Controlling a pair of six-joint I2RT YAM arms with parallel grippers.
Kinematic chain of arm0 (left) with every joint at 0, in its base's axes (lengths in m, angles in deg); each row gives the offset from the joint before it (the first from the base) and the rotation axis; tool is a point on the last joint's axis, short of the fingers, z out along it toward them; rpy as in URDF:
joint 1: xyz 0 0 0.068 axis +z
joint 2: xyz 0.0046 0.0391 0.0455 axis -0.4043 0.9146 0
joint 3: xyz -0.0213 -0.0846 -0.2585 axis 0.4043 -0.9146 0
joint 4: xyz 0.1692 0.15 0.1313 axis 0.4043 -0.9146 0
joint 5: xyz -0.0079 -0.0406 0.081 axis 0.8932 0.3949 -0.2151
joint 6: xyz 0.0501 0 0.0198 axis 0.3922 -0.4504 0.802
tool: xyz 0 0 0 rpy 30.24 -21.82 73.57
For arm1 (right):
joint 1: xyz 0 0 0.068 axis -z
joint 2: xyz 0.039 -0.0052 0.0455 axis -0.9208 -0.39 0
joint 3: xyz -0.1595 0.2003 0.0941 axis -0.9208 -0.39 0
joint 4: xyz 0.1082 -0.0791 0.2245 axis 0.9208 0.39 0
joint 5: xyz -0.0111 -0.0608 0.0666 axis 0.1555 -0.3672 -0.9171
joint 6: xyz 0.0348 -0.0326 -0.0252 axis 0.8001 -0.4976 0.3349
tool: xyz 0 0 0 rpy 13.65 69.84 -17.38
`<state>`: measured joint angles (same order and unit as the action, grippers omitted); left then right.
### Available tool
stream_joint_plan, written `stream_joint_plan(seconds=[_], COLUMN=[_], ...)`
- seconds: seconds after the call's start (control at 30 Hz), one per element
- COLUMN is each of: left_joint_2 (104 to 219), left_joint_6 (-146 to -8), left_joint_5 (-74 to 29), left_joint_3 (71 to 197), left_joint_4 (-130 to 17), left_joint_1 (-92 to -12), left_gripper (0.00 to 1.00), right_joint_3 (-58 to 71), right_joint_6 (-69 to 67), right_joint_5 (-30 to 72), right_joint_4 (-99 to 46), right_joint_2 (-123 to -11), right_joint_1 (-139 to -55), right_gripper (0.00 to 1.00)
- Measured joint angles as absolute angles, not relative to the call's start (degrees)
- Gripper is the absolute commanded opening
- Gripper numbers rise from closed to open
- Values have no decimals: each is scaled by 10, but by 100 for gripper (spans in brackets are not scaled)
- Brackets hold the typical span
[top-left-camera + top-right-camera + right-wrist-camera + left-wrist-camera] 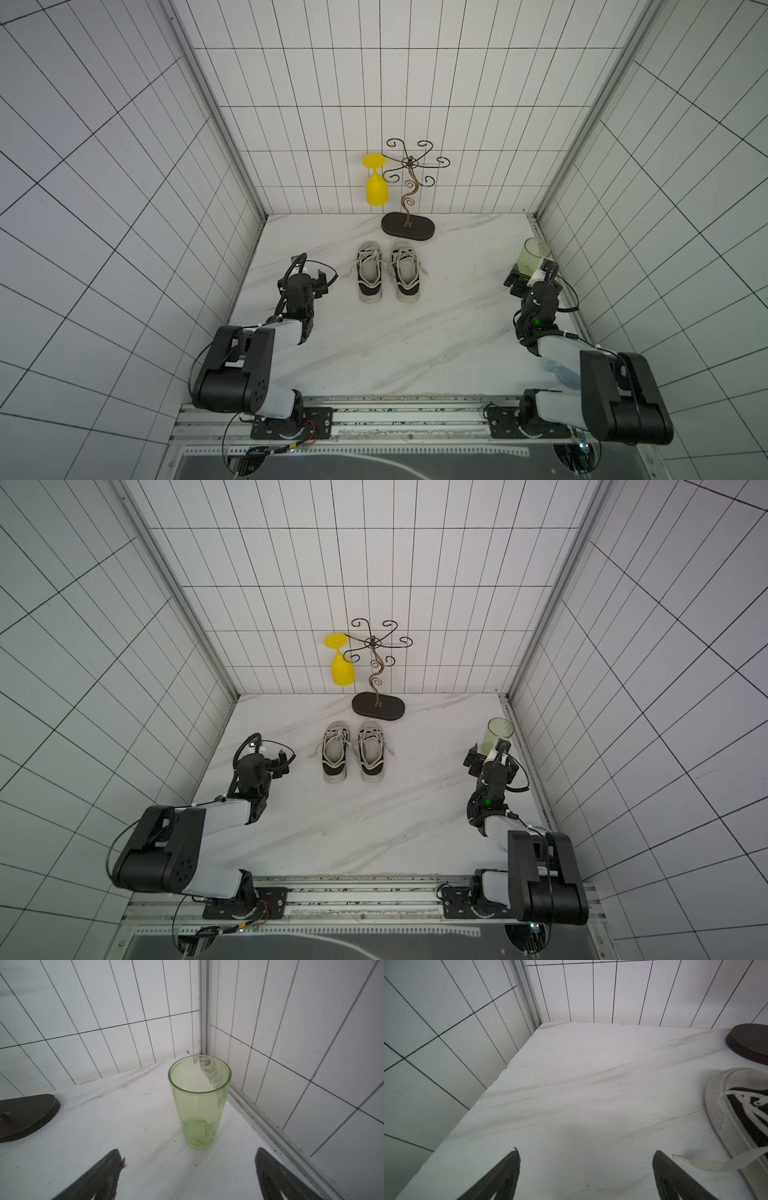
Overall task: Insert the insole into the shoe
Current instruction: Reset both arms
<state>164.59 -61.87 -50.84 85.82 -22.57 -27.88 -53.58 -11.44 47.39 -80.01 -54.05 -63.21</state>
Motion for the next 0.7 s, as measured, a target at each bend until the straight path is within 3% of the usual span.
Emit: stream_joint_plan(seconds=[0.2,0.7], left_joint_2=[1675,1680], left_joint_6=[-607,-601], left_joint_5=[-479,-522], left_joint_3=[806,810], left_joint_4=[-100,-75], left_joint_1=[-282,-308], left_gripper=[98,98], right_joint_3=[-602,-599], right_joint_6=[-128,-160], right_joint_5=[428,415], right_joint_4=[-981,-968], right_joint_2=[-664,-677], right_joint_1=[-630,-653], right_gripper=[99,99])
